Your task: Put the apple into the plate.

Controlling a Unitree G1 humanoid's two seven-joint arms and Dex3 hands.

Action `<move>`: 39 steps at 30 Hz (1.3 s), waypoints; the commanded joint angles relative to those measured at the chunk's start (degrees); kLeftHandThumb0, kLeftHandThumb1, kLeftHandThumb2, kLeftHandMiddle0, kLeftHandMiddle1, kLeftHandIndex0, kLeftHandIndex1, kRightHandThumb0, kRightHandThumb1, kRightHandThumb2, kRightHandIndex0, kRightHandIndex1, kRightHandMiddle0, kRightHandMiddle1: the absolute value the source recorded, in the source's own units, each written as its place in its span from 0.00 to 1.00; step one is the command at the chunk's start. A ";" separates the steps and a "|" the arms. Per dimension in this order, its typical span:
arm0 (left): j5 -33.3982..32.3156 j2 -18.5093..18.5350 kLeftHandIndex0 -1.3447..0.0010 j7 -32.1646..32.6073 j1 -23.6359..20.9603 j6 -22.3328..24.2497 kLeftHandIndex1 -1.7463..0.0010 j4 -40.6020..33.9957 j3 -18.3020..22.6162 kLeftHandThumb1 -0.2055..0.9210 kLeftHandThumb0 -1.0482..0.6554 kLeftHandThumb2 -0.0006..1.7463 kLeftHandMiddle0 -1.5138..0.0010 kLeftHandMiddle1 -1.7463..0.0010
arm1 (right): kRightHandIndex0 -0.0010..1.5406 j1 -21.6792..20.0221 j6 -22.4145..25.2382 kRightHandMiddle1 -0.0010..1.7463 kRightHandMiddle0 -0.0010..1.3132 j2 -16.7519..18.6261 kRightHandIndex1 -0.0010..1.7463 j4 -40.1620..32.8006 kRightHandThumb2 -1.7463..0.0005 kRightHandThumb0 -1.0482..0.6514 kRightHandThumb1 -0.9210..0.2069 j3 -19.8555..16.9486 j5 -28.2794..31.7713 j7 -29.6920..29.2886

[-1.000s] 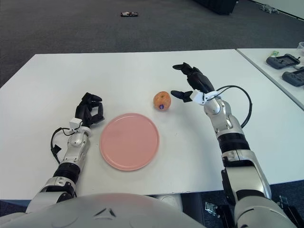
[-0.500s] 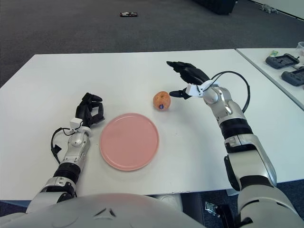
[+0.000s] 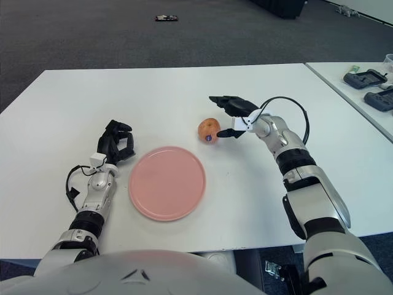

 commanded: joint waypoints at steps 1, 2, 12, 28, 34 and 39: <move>0.26 0.12 0.62 0.51 1.62 1.06 0.00 -0.14 -0.08 0.57 0.36 0.67 0.46 0.00 | 0.00 -1.41 -0.85 0.00 0.00 0.96 0.00 1.90 0.58 0.02 0.34 1.60 -1.25 -0.17; 0.37 0.12 0.62 0.61 1.69 1.14 0.00 -0.25 -0.11 0.57 0.36 0.67 0.45 0.00 | 0.00 -1.45 -0.98 0.00 0.00 1.08 0.00 2.23 0.58 0.02 0.34 1.85 -1.47 -0.29; 0.52 0.09 0.62 0.79 2.15 1.53 0.00 -0.89 -0.27 0.57 0.36 0.67 0.43 0.00 | 0.00 -1.17 -2.41 0.00 0.00 3.96 0.00 7.47 0.58 0.01 0.32 6.38 -4.75 -2.80; 0.52 -0.04 0.63 1.56 2.28 1.51 0.00 -0.32 0.02 0.59 0.36 0.66 0.45 0.00 | 0.00 -1.91 -1.92 0.00 0.00 7.87 0.00 13.90 0.57 0.04 0.34 10.25 -5.52 0.39; 0.43 -0.07 0.63 1.35 2.46 0.76 0.00 -0.07 -0.11 0.59 0.36 0.66 0.46 0.00 | 0.00 -2.83 -1.97 0.00 0.00 9.23 0.00 16.80 0.56 0.05 0.36 12.38 -6.67 -1.60; -0.48 -0.31 0.63 0.53 2.55 0.17 0.00 0.14 0.03 0.59 0.36 0.66 0.47 0.00 | 0.00 -3.71 -2.81 0.00 0.00 9.77 0.00 17.89 0.53 0.06 0.39 13.84 -6.93 -2.81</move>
